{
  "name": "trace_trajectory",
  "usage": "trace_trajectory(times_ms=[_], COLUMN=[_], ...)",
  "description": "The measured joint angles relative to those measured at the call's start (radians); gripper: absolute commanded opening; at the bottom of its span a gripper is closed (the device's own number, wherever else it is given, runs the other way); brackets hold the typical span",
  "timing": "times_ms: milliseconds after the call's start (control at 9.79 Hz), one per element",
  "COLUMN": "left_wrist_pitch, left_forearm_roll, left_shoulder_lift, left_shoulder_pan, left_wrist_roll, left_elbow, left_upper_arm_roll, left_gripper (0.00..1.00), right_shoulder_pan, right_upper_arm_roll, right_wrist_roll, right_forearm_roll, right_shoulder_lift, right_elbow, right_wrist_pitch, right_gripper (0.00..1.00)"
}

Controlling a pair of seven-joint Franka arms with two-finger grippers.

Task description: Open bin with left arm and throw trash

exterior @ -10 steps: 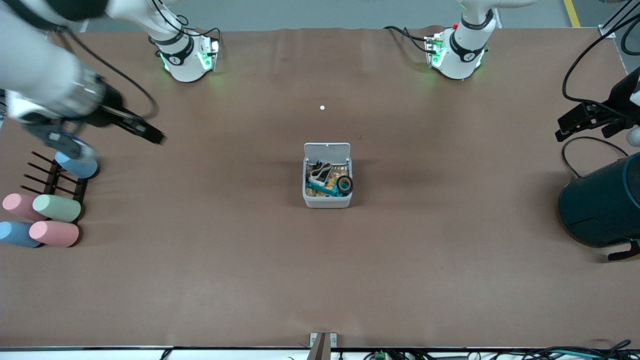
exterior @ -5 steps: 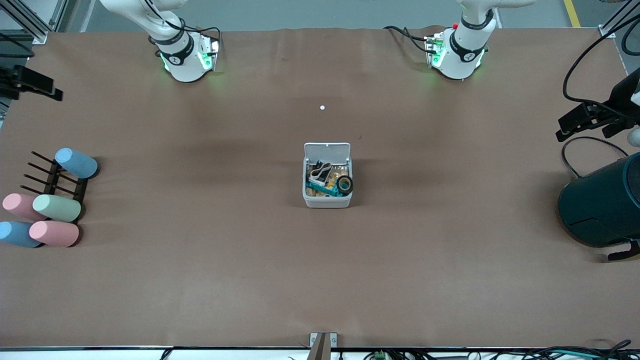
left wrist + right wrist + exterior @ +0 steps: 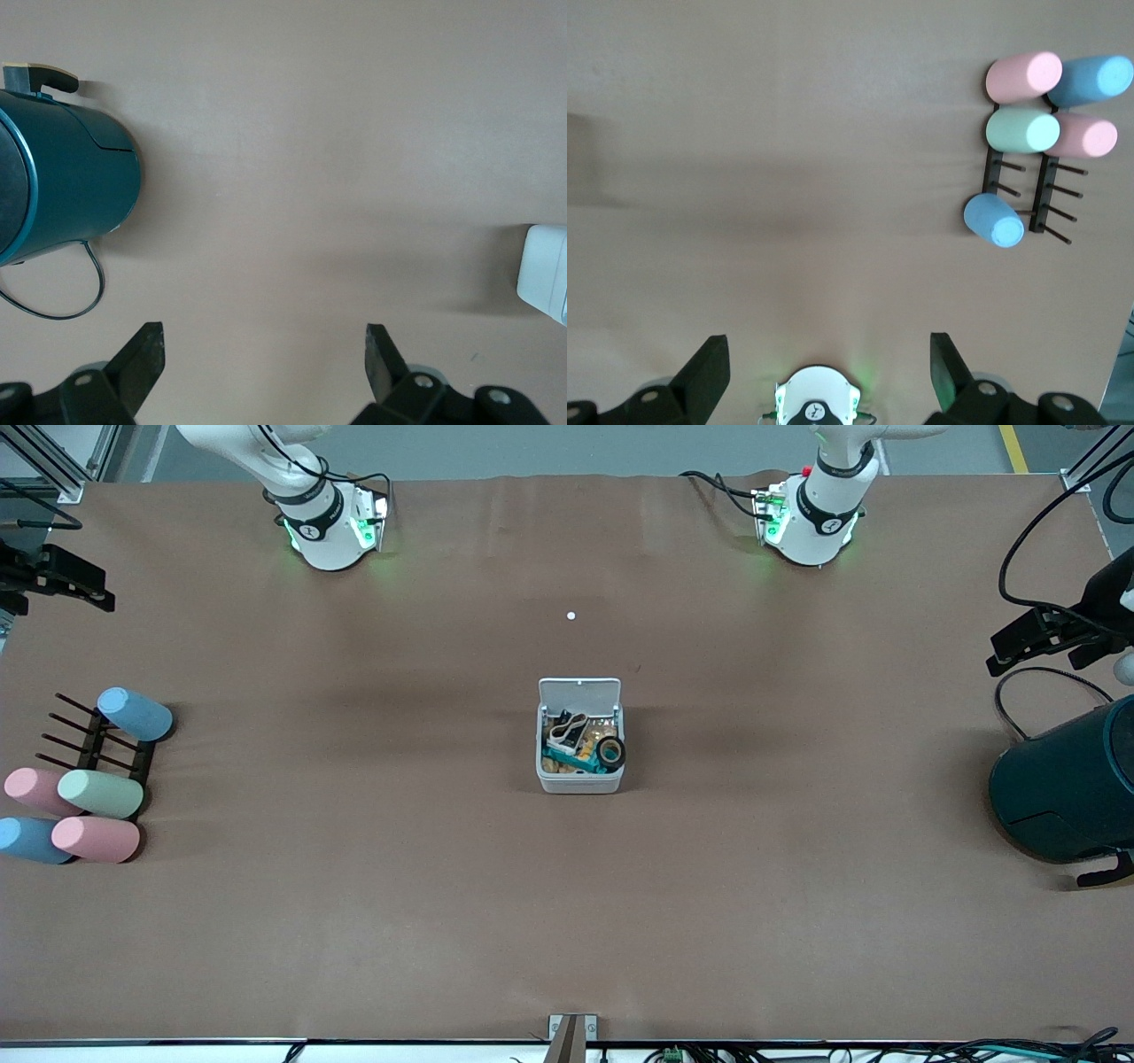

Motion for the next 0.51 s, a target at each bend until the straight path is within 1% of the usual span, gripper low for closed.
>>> trace_trajectory(times_ms=[511], left_wrist_pitch=[0.0], left_forearm_roll=[0.0], left_shoulder_lift=[0.0], left_shoulder_pan=[0.001], left_wrist_roll=[0.0], left_elbow=[0.0], left_upper_arm_roll=[0.0], left_gripper=[1.0], right_shoulder_pan=[0.003], right_upper_arm_roll=[0.0], right_wrist_roll=[-0.009], right_forearm_roll=[0.001], right_shoulder_lift=[0.002], right_elbow=[-0.046], right_wrist_pitch=[0.033], right_gripper=[0.99])
